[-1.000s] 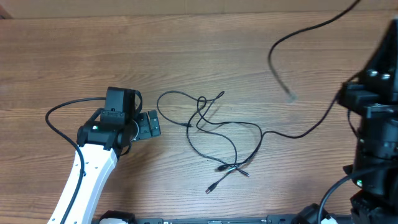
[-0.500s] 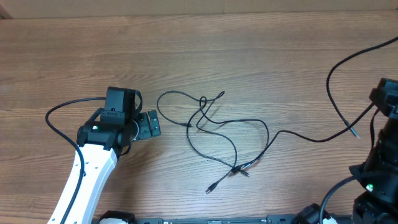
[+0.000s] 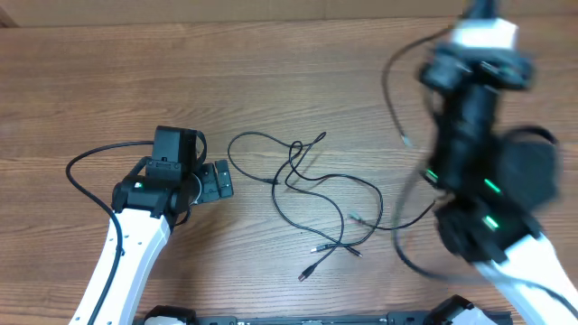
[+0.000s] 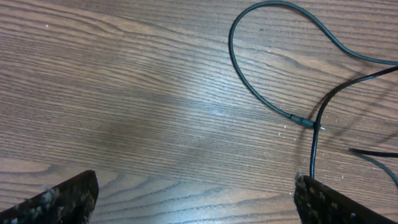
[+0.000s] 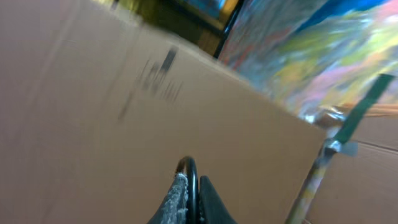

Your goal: Untangle cables

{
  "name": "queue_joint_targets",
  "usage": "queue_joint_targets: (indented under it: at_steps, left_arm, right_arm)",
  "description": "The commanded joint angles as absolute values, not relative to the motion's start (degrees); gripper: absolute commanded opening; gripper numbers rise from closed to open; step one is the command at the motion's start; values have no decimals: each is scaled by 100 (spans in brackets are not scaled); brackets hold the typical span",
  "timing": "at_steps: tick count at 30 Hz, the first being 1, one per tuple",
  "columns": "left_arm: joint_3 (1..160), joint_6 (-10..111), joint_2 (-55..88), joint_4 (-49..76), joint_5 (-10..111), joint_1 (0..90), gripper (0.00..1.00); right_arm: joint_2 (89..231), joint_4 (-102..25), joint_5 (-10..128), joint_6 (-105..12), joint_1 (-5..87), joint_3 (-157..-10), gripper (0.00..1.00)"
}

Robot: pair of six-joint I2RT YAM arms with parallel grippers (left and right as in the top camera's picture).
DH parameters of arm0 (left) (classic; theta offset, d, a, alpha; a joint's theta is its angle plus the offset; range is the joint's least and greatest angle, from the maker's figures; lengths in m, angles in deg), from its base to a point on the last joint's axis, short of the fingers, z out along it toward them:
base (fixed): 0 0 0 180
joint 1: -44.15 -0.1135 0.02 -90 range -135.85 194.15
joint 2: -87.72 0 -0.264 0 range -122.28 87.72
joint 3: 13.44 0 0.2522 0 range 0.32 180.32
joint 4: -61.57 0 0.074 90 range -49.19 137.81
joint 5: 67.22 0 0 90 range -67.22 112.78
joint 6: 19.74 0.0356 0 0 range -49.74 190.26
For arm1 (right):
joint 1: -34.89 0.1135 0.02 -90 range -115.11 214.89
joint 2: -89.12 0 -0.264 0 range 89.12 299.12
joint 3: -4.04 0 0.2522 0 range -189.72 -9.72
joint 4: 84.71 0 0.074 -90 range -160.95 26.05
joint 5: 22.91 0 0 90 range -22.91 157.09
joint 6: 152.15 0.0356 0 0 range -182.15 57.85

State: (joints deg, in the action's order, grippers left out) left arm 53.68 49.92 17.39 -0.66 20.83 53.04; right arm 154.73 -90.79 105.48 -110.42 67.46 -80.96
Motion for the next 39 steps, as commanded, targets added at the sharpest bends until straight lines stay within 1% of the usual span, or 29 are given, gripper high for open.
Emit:
queue_joint_targets:
  at_steps: [1,5,10,13,17,20,23,25,28,30,34,39]
  left_arm:
    - [5480,5143,1722,-57,2111,5280,100]
    - [5480,5143,1722,-57,2113,5280,100]
    - [5482,5143,1722,-59,2111,5280,100]
    - [5482,5143,1722,-57,2111,5280,100]
    - [5480,5143,1722,-59,2111,5280,100]
    - [5482,5143,1722,-57,2111,5280,100]
    - [5480,5143,1722,-59,2111,5280,100]
    - [5480,5143,1722,-59,2111,5280,100]
    - [5480,5143,1722,-59,2111,5280,100]
    - [5482,5143,1722,-59,2111,5280,100]
    - [5480,5143,1722,-59,2111,5280,100]
    - [5482,5143,1722,-59,2111,5280,100]
  right_arm:
    - [16010,-9568,11260,-11457,6604,-8190,4]
    - [16443,-10386,12082,-11468,6309,-8190,4]
    - [16474,-10414,12559,-11274,5745,-8190,4]
    - [16474,-10322,12880,-11263,5238,-8190,4]
    - [16474,-9870,13291,-10782,4488,-8190,4]
    - [16474,-9079,13450,-10052,3892,-8190,4]
    - [16474,-8104,13291,-9263,3306,-8190,4]
    - [16474,-7522,13018,-8714,2954,-8190,4]
    - [16441,-6718,12159,-8050,2628,-8190,4]
    - [16371,-6036,10882,-7707,2469,-8190,4]
    - [16220,-5271,8493,-7582,2399,-8190,4]
    - [15951,-4696,6701,-7586,2399,-8190,4]
